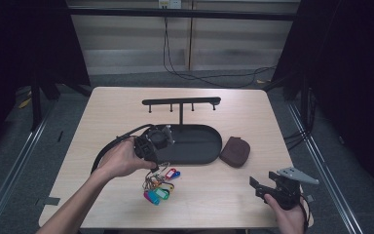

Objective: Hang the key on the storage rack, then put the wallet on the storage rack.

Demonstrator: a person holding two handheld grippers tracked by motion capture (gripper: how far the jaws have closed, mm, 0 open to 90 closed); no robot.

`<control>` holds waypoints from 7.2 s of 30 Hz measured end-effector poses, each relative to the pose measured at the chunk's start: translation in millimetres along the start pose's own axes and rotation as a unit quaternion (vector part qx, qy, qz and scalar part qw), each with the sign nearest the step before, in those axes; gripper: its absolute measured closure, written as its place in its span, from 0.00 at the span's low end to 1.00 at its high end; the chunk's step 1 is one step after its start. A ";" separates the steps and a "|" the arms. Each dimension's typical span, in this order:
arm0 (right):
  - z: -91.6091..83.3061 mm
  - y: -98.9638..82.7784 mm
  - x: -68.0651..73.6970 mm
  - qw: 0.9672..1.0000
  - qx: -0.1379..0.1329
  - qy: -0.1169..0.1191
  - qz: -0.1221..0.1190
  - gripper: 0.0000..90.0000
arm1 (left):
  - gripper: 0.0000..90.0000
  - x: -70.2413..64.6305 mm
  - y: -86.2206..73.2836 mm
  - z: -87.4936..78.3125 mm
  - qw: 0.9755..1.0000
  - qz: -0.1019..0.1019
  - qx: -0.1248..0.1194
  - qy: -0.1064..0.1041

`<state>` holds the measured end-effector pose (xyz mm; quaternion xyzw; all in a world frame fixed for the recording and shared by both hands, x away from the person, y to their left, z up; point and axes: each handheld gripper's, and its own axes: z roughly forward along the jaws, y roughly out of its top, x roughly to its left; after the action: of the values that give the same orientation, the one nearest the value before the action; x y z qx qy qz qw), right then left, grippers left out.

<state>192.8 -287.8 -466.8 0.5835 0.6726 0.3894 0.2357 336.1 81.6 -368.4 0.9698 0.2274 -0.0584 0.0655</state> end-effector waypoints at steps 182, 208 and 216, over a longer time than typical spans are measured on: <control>0.0 -2.0 -0.4 1.000 0.009 0.004 0.000 0.26 | 0.56 119.0 11.1 -104.7 0.984 -0.146 -0.096 0.037; 0.4 -3.6 -3.0 1.000 0.015 -0.001 0.009 0.26 | 0.31 101.1 -70.2 -66.2 0.952 -0.143 -0.271 -0.006; 1.4 -3.6 -2.8 1.000 0.018 -0.004 0.011 0.26 | 0.27 90.8 -104.0 -25.1 0.947 -0.149 -0.285 -0.020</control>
<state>192.3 -290.3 -470.9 0.5961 0.6723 0.3778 0.2235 372.4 217.2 -367.1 0.8645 0.3747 -0.0200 0.3346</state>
